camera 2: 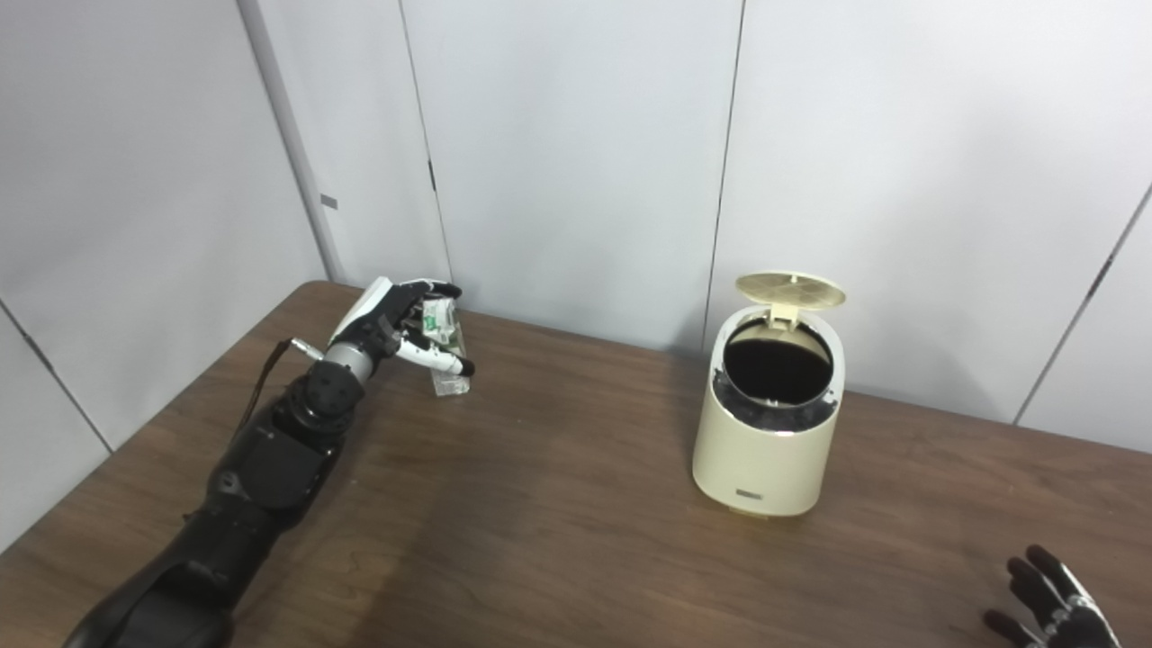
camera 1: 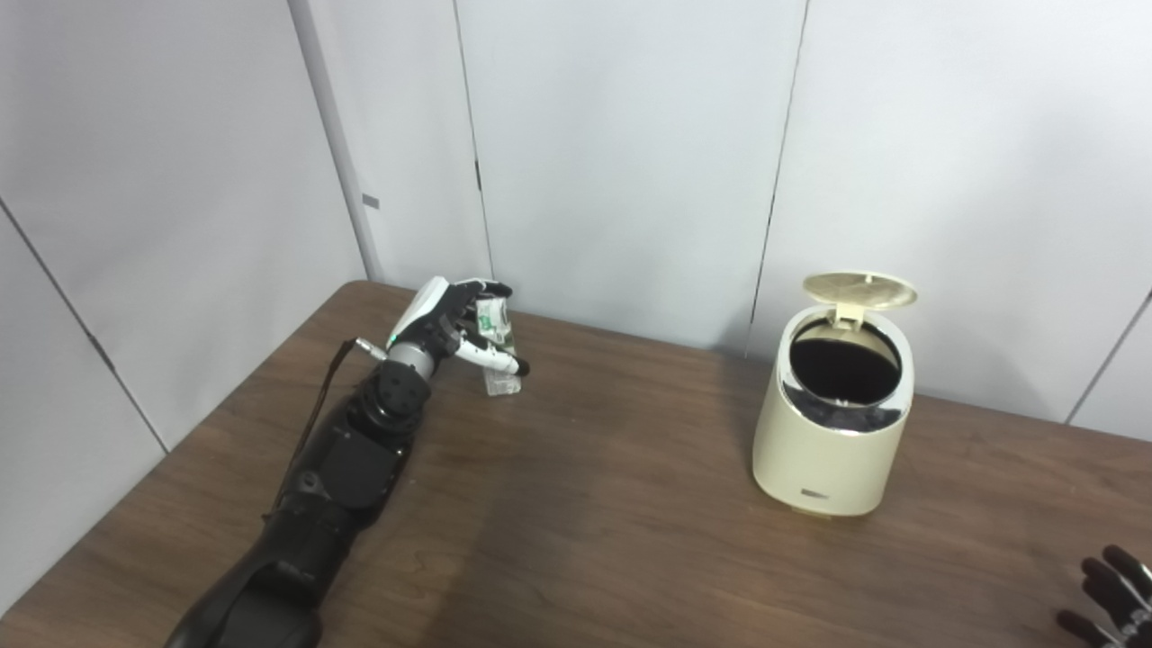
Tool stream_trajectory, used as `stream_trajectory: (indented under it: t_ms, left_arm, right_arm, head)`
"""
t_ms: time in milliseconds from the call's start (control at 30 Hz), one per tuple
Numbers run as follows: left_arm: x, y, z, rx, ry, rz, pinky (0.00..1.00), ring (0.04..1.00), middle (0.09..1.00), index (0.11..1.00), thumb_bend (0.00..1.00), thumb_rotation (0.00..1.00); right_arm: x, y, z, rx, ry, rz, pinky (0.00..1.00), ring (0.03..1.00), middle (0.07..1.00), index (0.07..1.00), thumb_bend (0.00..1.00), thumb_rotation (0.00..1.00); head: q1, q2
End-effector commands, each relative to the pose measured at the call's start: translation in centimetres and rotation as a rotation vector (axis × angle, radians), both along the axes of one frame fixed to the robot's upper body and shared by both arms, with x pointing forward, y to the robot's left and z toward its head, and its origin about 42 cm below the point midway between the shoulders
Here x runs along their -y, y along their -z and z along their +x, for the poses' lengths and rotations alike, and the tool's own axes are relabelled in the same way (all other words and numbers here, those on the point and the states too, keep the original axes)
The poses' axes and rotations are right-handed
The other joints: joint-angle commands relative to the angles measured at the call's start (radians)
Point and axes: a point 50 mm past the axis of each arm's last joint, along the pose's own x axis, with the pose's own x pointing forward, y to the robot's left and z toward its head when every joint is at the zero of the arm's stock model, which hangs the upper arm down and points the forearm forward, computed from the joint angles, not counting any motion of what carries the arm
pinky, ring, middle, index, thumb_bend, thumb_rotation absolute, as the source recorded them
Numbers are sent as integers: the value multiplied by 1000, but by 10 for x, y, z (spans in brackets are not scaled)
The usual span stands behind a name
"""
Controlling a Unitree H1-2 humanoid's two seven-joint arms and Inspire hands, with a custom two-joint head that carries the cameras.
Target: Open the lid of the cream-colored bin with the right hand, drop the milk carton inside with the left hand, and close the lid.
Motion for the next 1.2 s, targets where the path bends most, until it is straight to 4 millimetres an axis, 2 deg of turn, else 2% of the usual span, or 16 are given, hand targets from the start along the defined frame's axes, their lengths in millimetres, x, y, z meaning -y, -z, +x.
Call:
stream_trajectory:
  t_ms: [0,100,133,167,233,367,467,600,800,933,1167]
  left_arm:
    - [-7,-48,13,133,7,59,584,681,735,748,803,0]
    - [-6,-48,13,166,-3,87,503,580,658,662,735,0]
    - [-6,-48,13,181,-5,100,493,485,577,569,595,0]
    - [-6,-49,13,191,-7,110,432,458,547,531,537,0]
    - [-5,-50,13,197,-11,129,401,439,516,485,489,0]
    - [-5,-50,14,187,-12,165,412,447,503,460,478,0]
    - [-5,-50,14,179,-13,171,418,466,515,457,477,0]
    - [-4,-52,14,182,-10,175,408,460,502,447,477,0]
    - [5,-57,10,262,22,147,371,448,503,445,475,0]
    - [20,-65,4,318,34,136,377,453,504,439,475,0]
    - [76,-92,-21,465,108,176,378,451,493,459,477,0]
  right_arm:
    - [-4,-6,4,20,-18,1,886,918,874,887,651,954]
    - [-5,-7,3,19,-15,-2,887,916,872,883,648,956]
    - [-5,-7,3,18,-17,2,888,915,873,885,646,960]
    - [-5,-7,3,19,-19,2,892,918,875,889,642,959]
    - [-4,-6,3,18,-22,3,888,918,876,891,635,963]
    - [-5,-6,3,19,-25,23,898,924,879,895,638,942]
    - [-4,-6,4,18,-24,23,906,924,877,895,606,954]
    - [-4,-5,3,15,-24,9,898,922,879,897,621,968]
    - [-7,-2,5,13,-23,27,909,929,886,906,633,957]
    - [-9,0,5,17,-12,9,901,923,882,915,619,974]
    - [-17,0,7,28,-9,12,904,923,882,909,563,967]
  head:
    - [1,1]
    - [1,1]
    - [1,1]
    - [1,4]
    - [1,4]
    - [1,4]
    - [-1,6]
    - [-8,9]
    - [-36,7]
    - [-58,6]
    - [-124,9]
